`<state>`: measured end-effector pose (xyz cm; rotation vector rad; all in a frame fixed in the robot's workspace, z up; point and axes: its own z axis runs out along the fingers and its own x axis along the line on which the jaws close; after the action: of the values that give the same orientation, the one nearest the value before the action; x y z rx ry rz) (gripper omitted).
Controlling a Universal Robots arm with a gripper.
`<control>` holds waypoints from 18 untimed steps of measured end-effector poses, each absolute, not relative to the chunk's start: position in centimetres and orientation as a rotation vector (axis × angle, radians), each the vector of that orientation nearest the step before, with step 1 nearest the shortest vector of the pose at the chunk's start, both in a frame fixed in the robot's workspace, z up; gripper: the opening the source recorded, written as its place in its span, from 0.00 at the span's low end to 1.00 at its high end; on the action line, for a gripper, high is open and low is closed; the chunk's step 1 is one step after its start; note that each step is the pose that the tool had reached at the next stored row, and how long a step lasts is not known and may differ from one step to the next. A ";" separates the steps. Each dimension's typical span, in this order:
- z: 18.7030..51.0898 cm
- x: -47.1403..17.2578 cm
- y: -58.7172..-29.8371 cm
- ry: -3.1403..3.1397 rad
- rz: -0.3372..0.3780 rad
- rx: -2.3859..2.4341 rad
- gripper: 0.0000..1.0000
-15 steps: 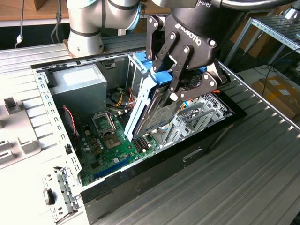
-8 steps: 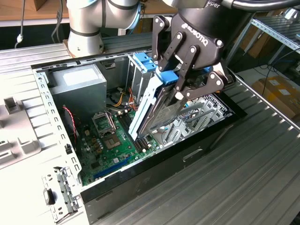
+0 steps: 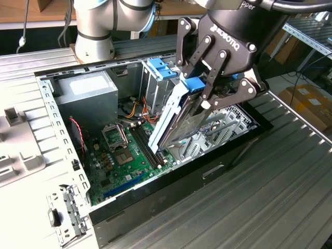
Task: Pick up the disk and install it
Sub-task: 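Pick up the disk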
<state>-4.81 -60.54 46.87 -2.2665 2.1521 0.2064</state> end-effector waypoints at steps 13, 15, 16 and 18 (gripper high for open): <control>46.8 -1.4 -61.3 2.158 0.228 -2.271 0.36; 46.8 -0.9 -61.4 2.159 0.230 -2.272 0.36; 46.8 -0.5 -61.5 2.159 0.232 -2.272 0.36; 46.8 -0.1 -61.6 2.160 0.233 -2.273 0.36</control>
<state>-0.10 -61.59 46.84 -2.2727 2.1599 0.2334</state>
